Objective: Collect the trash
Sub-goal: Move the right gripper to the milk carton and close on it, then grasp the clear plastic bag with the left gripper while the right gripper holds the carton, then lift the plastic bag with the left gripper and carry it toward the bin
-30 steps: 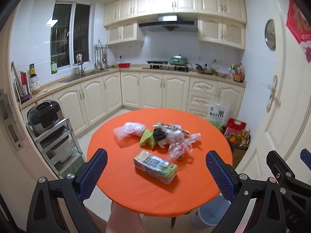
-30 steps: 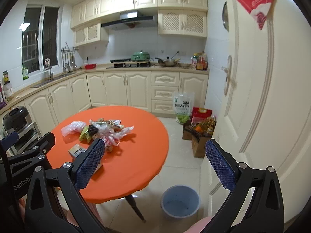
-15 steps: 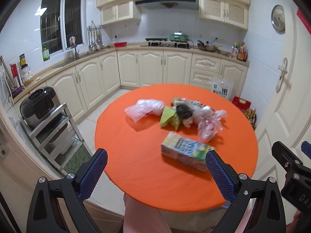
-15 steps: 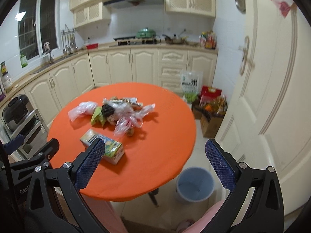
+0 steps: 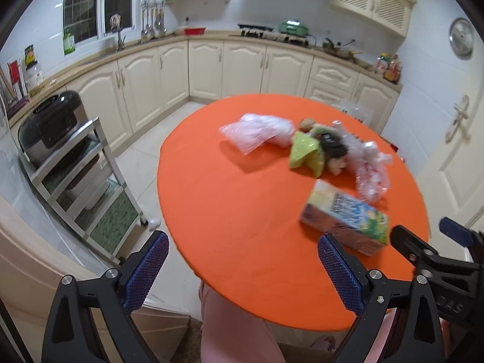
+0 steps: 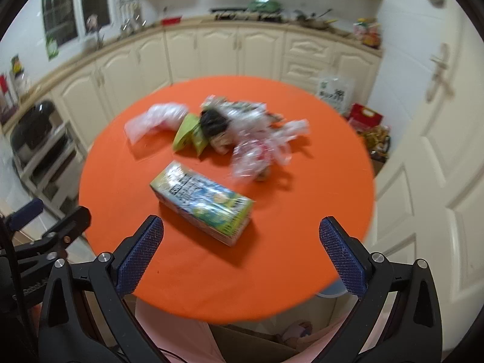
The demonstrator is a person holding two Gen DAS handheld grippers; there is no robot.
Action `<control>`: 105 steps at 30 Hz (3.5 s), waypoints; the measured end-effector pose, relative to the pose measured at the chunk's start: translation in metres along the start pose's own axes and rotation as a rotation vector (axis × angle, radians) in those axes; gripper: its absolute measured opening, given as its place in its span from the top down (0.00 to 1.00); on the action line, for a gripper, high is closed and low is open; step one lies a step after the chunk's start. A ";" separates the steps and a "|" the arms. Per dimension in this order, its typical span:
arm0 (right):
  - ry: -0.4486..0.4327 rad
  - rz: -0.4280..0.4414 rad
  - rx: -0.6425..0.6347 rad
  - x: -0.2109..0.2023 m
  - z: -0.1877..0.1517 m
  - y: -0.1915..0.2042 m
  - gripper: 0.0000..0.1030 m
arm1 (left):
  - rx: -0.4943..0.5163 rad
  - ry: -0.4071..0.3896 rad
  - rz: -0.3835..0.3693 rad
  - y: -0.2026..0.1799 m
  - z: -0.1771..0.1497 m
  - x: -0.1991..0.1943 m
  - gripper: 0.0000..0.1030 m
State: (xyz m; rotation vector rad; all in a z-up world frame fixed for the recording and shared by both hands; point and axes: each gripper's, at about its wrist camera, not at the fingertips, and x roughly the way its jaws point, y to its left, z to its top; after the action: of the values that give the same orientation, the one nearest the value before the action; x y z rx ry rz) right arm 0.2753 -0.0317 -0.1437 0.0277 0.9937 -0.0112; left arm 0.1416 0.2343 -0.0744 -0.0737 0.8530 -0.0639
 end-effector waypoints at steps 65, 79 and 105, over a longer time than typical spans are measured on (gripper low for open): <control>0.042 0.139 0.346 0.065 0.013 -0.220 0.55 | -0.022 0.303 -0.066 -0.196 0.109 0.169 0.67; -0.021 0.124 0.330 0.023 0.007 -0.195 0.55 | 0.042 0.218 -0.106 -0.185 0.090 0.116 0.71; -0.055 0.174 0.255 -0.030 -0.023 -0.127 0.55 | 0.085 0.170 -0.282 -0.094 0.040 0.035 0.72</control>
State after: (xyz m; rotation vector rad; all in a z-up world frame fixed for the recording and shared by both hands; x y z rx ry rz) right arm 0.2371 -0.1583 -0.1331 0.3459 0.9275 0.0207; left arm 0.1928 0.1396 -0.0660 -0.1092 1.0041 -0.3749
